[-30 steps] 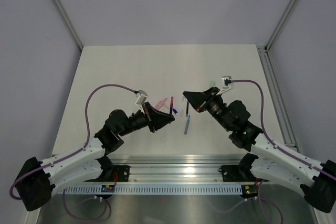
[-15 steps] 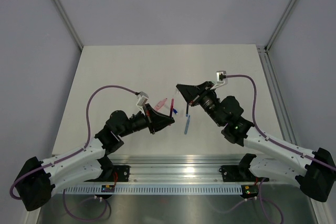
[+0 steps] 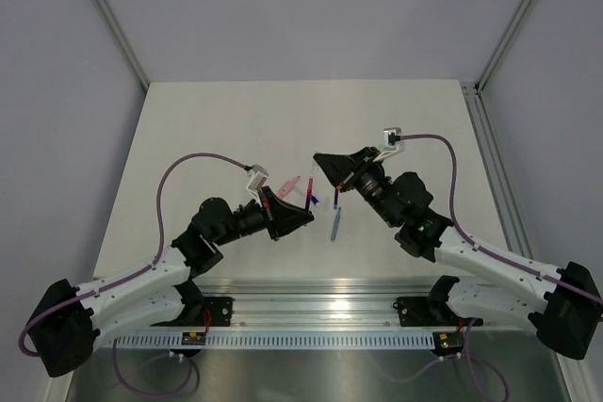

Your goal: Insert the pens into the pen caps

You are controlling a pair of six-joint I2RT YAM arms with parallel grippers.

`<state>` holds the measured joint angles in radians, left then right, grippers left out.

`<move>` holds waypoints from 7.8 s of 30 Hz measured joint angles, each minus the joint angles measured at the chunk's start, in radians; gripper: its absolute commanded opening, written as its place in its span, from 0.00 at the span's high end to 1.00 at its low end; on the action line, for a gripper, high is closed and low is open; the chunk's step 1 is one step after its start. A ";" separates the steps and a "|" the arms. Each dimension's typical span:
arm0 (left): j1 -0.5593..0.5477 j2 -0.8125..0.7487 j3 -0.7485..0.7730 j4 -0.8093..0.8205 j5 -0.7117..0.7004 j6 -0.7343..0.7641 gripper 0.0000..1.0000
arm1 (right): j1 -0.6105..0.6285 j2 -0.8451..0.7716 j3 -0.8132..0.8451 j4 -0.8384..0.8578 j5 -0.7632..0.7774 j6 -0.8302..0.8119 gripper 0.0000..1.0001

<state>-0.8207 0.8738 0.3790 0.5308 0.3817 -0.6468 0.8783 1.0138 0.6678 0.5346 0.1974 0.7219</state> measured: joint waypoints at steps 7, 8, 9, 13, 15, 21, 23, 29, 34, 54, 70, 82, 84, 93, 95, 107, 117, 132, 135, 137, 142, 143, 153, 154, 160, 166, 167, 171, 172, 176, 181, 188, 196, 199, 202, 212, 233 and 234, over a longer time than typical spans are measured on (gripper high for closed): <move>0.000 0.000 0.000 0.000 0.000 0.000 1.00 | 0.001 0.026 0.017 0.000 -0.007 0.000 1.00; 0.000 0.000 0.000 0.000 0.000 0.000 1.00 | 0.002 0.026 0.017 -0.001 -0.007 0.000 1.00; 0.000 0.000 0.000 0.000 0.000 0.000 1.00 | 0.002 0.026 0.017 -0.001 -0.007 0.000 1.00; 0.000 0.000 0.000 0.000 0.000 0.000 1.00 | 0.008 0.026 0.018 -0.001 -0.008 -0.003 1.00; 0.000 0.000 0.000 0.000 0.000 0.000 1.00 | 0.010 0.026 0.019 -0.001 -0.008 -0.004 1.00; 0.000 0.000 0.000 0.000 0.000 0.000 1.00 | 0.012 0.026 0.019 -0.002 -0.008 -0.008 1.00; 0.000 0.000 0.000 0.000 -0.001 0.000 1.00 | 0.013 0.026 0.019 -0.003 -0.008 -0.008 1.00; 0.000 0.000 0.000 0.000 -0.003 0.000 1.00 | 0.023 0.022 0.019 -0.007 -0.008 -0.010 1.00; 0.000 0.000 -0.002 0.001 -0.008 0.000 1.00 | 0.027 0.009 0.018 -0.008 -0.008 -0.010 1.00; 0.000 0.021 -0.011 0.003 -0.011 -0.001 1.00 | 0.038 -0.023 -0.007 -0.055 0.008 -0.013 1.00; 0.000 0.014 -0.013 0.003 -0.011 -0.001 1.00 | 0.039 -0.006 0.089 -0.133 0.100 -0.030 1.00; 0.000 0.012 -0.013 0.003 -0.012 -0.001 1.00 | 0.039 0.028 0.081 -0.136 0.089 -0.029 1.00; 0.000 0.011 -0.013 0.003 -0.012 -0.001 1.00 | 0.039 0.025 0.073 -0.136 0.086 -0.029 1.00; 0.000 0.012 -0.013 0.003 -0.014 -0.001 1.00 | 0.039 0.007 0.045 -0.136 0.070 -0.026 1.00; 0.000 0.012 -0.013 0.003 -0.015 -0.001 1.00 | 0.039 0.006 0.042 -0.136 0.069 -0.025 1.00; 0.000 0.031 -0.013 0.010 -0.014 -0.001 1.00 | 0.039 0.006 0.037 -0.138 0.075 -0.015 1.00; 0.000 0.035 -0.013 0.012 -0.014 -0.001 1.00 | 0.039 0.016 0.041 -0.139 0.075 -0.012 0.99; -0.001 0.045 -0.013 0.018 -0.011 -0.001 1.00 | 0.039 0.040 0.050 -0.139 0.077 -0.010 0.99; -0.001 0.045 -0.013 0.018 -0.011 -0.001 1.00 | 0.039 0.040 0.053 -0.139 0.083 -0.010 1.00; -0.001 0.045 -0.013 0.018 -0.011 -0.001 1.00 | 0.039 0.040 0.055 -0.139 0.083 -0.010 0.99; -0.001 0.045 -0.013 0.018 -0.011 -0.001 1.00 | 0.039 0.040 0.058 -0.138 0.082 -0.010 1.00; -0.001 0.045 -0.013 0.018 -0.011 -0.001 1.00 | 0.039 0.039 0.058 -0.138 0.082 -0.009 1.00; -0.001 0.045 -0.013 0.018 -0.011 -0.001 1.00 | 0.039 0.027 0.058 -0.138 0.082 -0.009 1.00; -0.001 0.045 -0.013 0.018 -0.011 -0.001 1.00 | 0.039 0.027 0.058 -0.138 0.082 -0.009 1.00; -0.001 0.045 -0.013 0.018 -0.012 -0.001 1.00 | 0.039 0.027 0.057 -0.138 0.080 -0.006 1.00; -0.001 0.045 -0.013 0.018 -0.012 -0.001 1.00 | 0.039 0.027 0.052 -0.137 0.078 -0.005 1.00; -0.001 0.045 -0.013 0.018 -0.012 -0.001 1.00 | 0.039 0.027 0.049 -0.137 0.078 -0.005 1.00; -0.001 0.045 -0.013 0.014 -0.015 -0.002 1.00 | 0.045 0.024 0.021 -0.134 0.073 0.001 1.00; -0.001 0.045 -0.013 0.008 -0.014 -0.001 1.00 | 0.048 0.020 0.013 -0.128 0.073 0.003 1.00; -0.004 0.045 -0.013 0.002 -0.013 -0.001 1.00 | 0.054 0.000 -0.009 -0.116 0.074 0.005 1.00; -0.008 0.045 -0.014 0.001 -0.006 -0.001 1.00 | 0.067 -0.015 -0.034 -0.089 0.082 0.003 1.00; -0.011 0.047 -0.027 0.003 0.018 -0.018 1.00 | 0.108 -0.020 -0.073 -0.043 0.123 -0.027 1.00; -0.014 0.051 -0.027 0.024 0.043 -0.043 1.00 | 0.142 -0.049 -0.085 -0.031 0.161 -0.079 1.00; -0.015 0.045 -0.027 0.033 0.046 -0.048 1.00 | 0.145 -0.063 -0.085 -0.031 0.161 -0.091 1.00; -0.016 0.038 -0.027 0.032 0.048 -0.062 1.00 | 0.145 -0.069 -0.085 -0.032 0.158 -0.101 1.00; -0.018 0.038 -0.026 0.032 0.068 -0.095 1.00 | 0.147 -0.112 -0.062 -0.137 0.152 -0.145 1.00; -0.069 0.163 -0.019 0.144 0.020 -0.153 1.00 | 0.154 -0.116 -0.070 -0.168 0.224 -0.150 1.00; -0.071 0.163 -0.019 0.151 0.018 -0.155 1.00 | 0.157 -0.121 -0.066 -0.174 0.232 -0.153 1.00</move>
<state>-0.8917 1.0363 0.3599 0.6815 0.3992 -0.8017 1.0355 0.8932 0.6022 0.3607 0.4290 0.5694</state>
